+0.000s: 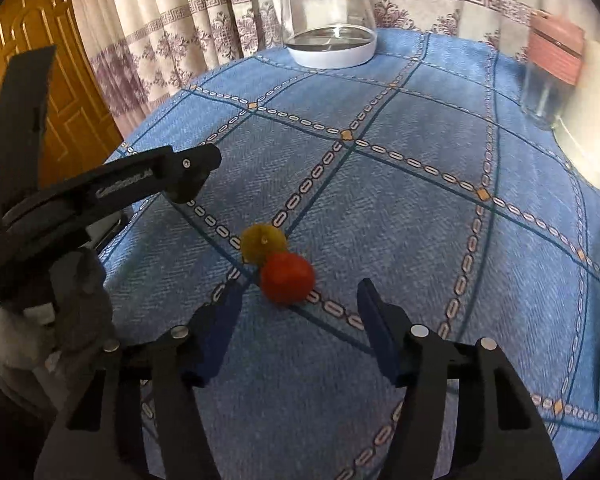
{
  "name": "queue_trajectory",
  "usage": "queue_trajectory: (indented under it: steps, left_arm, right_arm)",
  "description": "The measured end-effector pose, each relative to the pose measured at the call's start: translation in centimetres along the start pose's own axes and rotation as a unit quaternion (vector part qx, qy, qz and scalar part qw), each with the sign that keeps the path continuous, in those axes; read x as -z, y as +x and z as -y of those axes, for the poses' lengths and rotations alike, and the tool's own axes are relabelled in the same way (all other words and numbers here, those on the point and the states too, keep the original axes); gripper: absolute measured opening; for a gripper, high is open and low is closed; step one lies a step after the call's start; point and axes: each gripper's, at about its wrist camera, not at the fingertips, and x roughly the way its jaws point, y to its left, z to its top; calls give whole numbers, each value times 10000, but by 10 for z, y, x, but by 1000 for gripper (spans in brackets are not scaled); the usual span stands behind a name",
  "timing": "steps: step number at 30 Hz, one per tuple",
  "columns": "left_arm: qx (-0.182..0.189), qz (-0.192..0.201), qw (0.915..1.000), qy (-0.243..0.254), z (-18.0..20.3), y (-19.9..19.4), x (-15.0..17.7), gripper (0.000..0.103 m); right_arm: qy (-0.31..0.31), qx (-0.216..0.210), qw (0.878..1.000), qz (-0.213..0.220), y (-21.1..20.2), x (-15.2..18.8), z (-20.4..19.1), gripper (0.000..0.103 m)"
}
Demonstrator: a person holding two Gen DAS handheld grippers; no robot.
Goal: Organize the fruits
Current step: 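Grasp the red tomato on the table with the right tool while the left tool holds the brown fruit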
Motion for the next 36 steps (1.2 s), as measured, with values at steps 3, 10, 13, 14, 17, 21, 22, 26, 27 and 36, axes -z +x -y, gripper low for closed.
queue_trajectory:
  steps: [3, 10, 13, 14, 17, 21, 22, 26, 27, 36]
  left_arm:
    - [4, -3, 10000, -7, 0, 0, 0, 44]
    - [-6, -15, 10000, 3, 0, 0, 1, 44]
    - [1, -13, 10000, 9, 1, 0, 2, 44]
    - [2, -8, 10000, 10, 1, -1, 2, 44]
    - [8, 4, 10000, 18, 1, -1, 2, 44]
    - [24, 16, 10000, 18, 2, -2, 2, 44]
    - [30, 20, 10000, 17, 2, -2, 2, 44]
    - [70, 36, 10000, 22, 3, -4, 2, 44]
    - [79, 45, 10000, 30, 3, -5, 2, 44]
    - [315, 195, 9989, 276, 19, -20, 7, 44]
  right_arm:
    - [-137, 7, 9999, -94, 6, -4, -4, 51]
    - [-313, 115, 9992, -217, 15, -6, -13, 35]
    - [-291, 162, 9992, -209, 14, -6, -12, 33]
    - [-280, 168, 9993, -204, 13, -5, -12, 33]
    - [-242, 181, 9994, -183, 10, -3, -11, 33]
    - [-160, 208, 9996, -99, 1, 3, -8, 32]
    - [-115, 211, 9997, -72, -2, 4, -7, 32]
    - [75, 260, 9996, 17, -15, 11, 3, 32]
    - [131, 285, 9995, 58, -18, 13, 5, 32]
    - [719, 435, 9957, 385, -52, 34, 27, 33]
